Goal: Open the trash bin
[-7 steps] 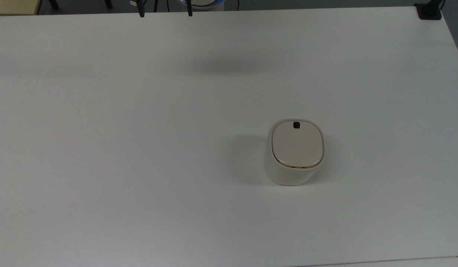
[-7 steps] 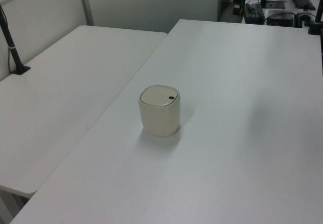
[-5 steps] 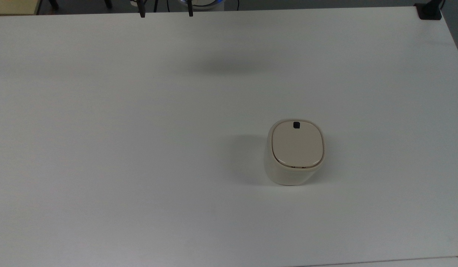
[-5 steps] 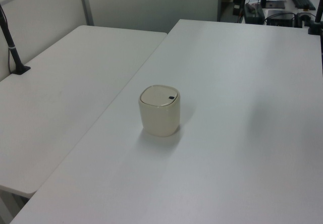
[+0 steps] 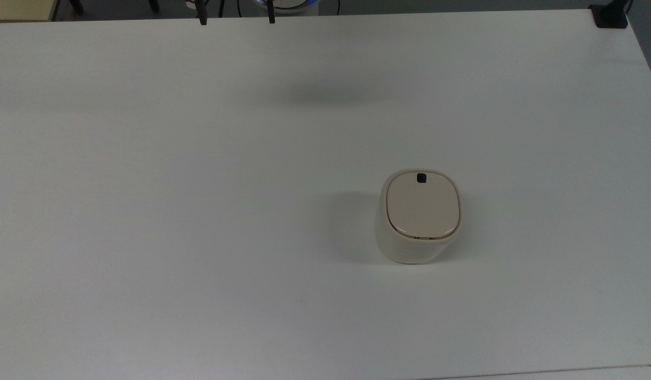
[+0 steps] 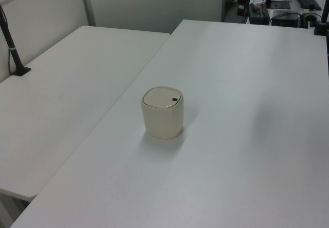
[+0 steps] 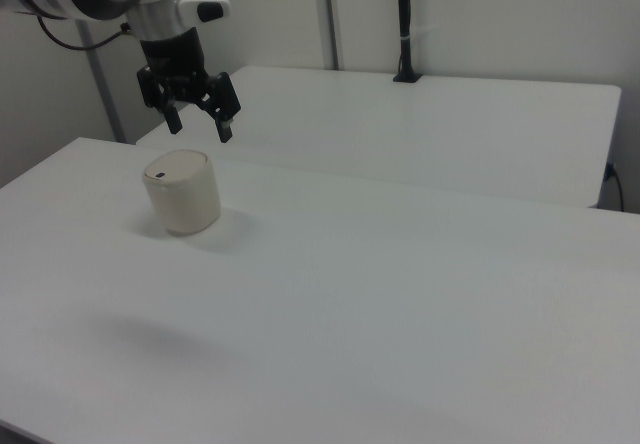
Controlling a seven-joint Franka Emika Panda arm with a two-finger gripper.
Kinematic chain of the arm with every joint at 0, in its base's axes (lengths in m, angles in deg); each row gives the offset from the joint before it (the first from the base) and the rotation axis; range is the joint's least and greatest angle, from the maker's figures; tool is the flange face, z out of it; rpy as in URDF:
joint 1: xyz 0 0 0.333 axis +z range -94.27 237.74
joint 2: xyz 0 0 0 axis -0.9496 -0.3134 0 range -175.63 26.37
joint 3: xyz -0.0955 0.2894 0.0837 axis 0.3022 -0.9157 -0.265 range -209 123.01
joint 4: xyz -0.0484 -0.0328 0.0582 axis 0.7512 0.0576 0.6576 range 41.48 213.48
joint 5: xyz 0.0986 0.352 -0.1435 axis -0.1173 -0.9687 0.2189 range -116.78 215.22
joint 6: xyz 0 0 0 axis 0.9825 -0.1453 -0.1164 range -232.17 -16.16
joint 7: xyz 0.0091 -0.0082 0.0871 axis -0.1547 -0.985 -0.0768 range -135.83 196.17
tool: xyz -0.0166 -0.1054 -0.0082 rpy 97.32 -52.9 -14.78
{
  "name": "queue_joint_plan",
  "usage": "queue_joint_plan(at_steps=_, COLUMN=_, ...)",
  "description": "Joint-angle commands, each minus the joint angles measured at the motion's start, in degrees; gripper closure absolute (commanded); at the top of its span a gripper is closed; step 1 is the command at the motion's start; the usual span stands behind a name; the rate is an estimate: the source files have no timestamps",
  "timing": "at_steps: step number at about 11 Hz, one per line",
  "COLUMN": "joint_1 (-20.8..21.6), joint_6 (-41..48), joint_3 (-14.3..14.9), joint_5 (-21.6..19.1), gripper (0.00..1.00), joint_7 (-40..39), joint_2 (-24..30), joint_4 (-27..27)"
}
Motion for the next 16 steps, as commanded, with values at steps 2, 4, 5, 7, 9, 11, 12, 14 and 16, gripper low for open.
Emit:
queue_joint_plan(at_steps=2, joint_1=0.6, joint_6=1.1, joint_3=0.5, joint_5=0.1, gripper=0.00, joint_7=-1.4, joint_2=0.1, joint_4=-0.4)
queue_joint_plan(at_steps=4, joint_1=0.6, joint_6=1.3, joint_3=0.5, joint_5=0.1, gripper=0.00, joint_7=-1.4, joint_2=0.1, joint_4=-0.2)
queue_joint_plan(at_steps=5, joint_1=0.6, joint_6=1.3, joint_3=0.5, joint_5=0.1, gripper=0.00, joint_7=-1.6, joint_2=0.0, joint_4=-0.2)
queue_joint_plan(at_steps=7, joint_1=0.6, joint_6=1.3, joint_3=0.8, joint_5=0.1, gripper=0.00, joint_7=-4.7, joint_2=0.0, joint_4=0.0)
queue_joint_plan(at_steps=9, joint_1=0.6, joint_6=1.3, joint_3=0.8, joint_5=0.1, gripper=0.00, joint_7=-5.7, joint_2=-0.2, joint_4=0.0)
queue_joint_plan(at_steps=11, joint_1=0.9, joint_6=0.8, joint_3=0.3, joint_5=0.2, gripper=0.00, joint_7=-5.2, joint_2=-0.8, joint_4=-0.1)
queue_joint_plan(at_steps=12, joint_1=2.3, joint_6=0.6, joint_3=0.0, joint_5=0.1, gripper=0.00, joint_7=-4.8, joint_2=-1.2, joint_4=-0.1)
queue_joint_plan(at_steps=14, joint_1=5.2, joint_6=-1.4, joint_3=-0.2, joint_5=0.1, gripper=0.07, joint_7=1.2, joint_2=-3.7, joint_4=-0.5)
queue_joint_plan(at_steps=16, joint_1=8.3, joint_6=-8.8, joint_3=-0.3, joint_5=0.1, gripper=0.23, joint_7=13.2, joint_2=-5.5, joint_4=-0.5)
